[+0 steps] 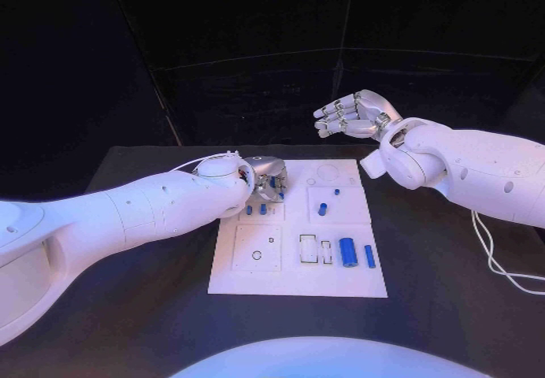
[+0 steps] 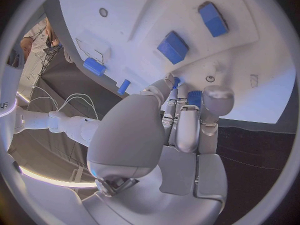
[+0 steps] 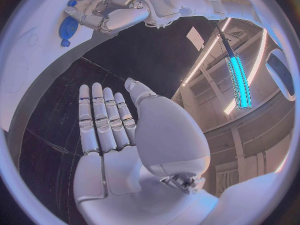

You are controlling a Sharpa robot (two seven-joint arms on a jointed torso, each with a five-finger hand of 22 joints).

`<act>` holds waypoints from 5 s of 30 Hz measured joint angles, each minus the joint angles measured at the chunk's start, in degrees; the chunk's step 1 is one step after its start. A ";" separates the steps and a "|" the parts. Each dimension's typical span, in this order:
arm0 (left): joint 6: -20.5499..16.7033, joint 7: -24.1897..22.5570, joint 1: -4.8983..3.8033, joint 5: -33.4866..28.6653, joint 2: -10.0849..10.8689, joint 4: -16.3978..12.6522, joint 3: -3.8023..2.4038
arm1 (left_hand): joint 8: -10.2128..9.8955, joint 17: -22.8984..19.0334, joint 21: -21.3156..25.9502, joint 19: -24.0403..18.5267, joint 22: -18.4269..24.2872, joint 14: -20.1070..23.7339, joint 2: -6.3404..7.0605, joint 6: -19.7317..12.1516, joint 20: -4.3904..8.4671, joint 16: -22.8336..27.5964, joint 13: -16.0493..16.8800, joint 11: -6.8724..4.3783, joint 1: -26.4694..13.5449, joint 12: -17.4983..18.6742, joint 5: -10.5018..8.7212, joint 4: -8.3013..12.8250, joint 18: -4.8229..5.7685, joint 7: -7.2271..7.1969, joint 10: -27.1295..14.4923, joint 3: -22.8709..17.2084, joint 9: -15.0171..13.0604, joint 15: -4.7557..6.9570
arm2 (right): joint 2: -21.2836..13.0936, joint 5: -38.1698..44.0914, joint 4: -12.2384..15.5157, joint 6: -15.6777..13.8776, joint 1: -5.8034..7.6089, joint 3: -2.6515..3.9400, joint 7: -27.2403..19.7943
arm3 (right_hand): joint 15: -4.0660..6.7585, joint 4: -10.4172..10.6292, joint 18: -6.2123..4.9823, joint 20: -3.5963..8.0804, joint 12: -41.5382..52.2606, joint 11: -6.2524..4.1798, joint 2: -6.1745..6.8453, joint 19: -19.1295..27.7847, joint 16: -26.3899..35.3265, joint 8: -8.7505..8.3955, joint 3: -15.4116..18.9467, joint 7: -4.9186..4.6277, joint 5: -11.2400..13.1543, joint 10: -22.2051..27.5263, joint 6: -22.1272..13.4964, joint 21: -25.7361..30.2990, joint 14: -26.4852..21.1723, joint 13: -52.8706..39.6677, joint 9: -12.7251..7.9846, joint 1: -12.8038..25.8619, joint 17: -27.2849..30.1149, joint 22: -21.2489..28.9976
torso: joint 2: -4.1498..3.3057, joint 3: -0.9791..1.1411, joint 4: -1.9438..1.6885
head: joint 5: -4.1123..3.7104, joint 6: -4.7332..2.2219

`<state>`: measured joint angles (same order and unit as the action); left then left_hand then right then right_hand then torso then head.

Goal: Assemble the parts on the task board

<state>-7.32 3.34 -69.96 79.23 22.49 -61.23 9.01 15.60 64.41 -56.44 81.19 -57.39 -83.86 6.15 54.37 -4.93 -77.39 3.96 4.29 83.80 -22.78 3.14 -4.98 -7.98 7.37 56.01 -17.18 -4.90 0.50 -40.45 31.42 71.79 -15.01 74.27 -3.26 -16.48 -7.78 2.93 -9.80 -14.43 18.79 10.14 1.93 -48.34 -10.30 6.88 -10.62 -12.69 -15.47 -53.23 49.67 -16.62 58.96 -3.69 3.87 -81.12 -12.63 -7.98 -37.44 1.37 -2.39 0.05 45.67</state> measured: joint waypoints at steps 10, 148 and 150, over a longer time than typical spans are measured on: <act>0.80 0.94 -0.05 0.06 -0.53 0.58 -0.19 | -0.28 -0.28 0.00 0.00 0.04 0.00 -0.16 0.25 0.00 0.00 -0.08 0.13 -0.16 0.42 0.00 -0.13 0.00 0.25 0.53 -0.36 0.16 0.00 | 0.04 0.00 -0.03 0.08 0.00 0.00 -0.02 | 0.00 0.00 0.00 0.00 0.00 0.00 0.00 0.00 0.00 0.00 0.00 0.00 0.00 0.00 0.00 0.00 0.00 0.00 0.00 0.00 0.00 0.00 | 0.01 0.00 -0.01 | 0.02 0.14; 4.10 5.56 0.61 -2.35 7.65 -5.40 -3.89 | -6.14 -2.42 -6.08 1.34 -7.18 -0.20 0.78 3.58 0.11 -0.66 0.06 -0.19 -2.14 8.44 -0.27 3.95 1.46 1.05 7.77 -9.33 0.99 0.21 | -0.18 0.00 -0.31 0.44 -0.07 0.00 -0.24 | 0.00 -0.07 0.00 0.20 0.00 0.00 -0.23 -0.21 0.21 0.00 -0.38 0.00 0.00 0.00 0.00 0.45 0.00 0.02 0.00 0.23 0.12 0.20 | 0.09 0.03 -0.20 | 0.25 0.13; 4.16 5.62 0.62 -2.35 7.66 -5.42 -3.88 | -6.61 -2.52 -6.08 1.34 -7.19 -0.20 1.02 3.08 0.11 -0.66 0.06 -0.19 -2.38 8.58 -0.27 4.06 1.46 1.01 7.77 -9.44 1.03 0.21 | -0.18 0.00 -0.31 0.44 -0.07 0.00 -0.24 | 0.00 -0.07 -0.01 0.21 0.00 0.00 -0.23 -0.21 0.21 0.00 -0.38 0.00 0.00 0.00 0.00 0.45 0.00 0.02 0.00 0.23 0.12 0.20 | 0.09 0.03 -0.23 | 0.24 0.14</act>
<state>-3.16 8.96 -69.34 76.88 30.15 -66.65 5.12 8.99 61.89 -62.52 82.53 -64.58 -84.06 7.17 57.45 -4.82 -78.05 4.02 4.10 81.42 -14.20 2.88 -0.91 -6.52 8.38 63.78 -26.62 -3.87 0.71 -40.64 31.42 71.48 -14.57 74.20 -3.26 -16.72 -7.78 2.86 -9.80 -14.22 18.79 10.14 1.71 -48.54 -10.09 6.88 -11.00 -12.69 -15.47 -53.23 49.67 -16.17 58.96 -3.67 3.86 -80.89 -12.52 -7.78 -37.35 1.40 -2.61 0.30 45.81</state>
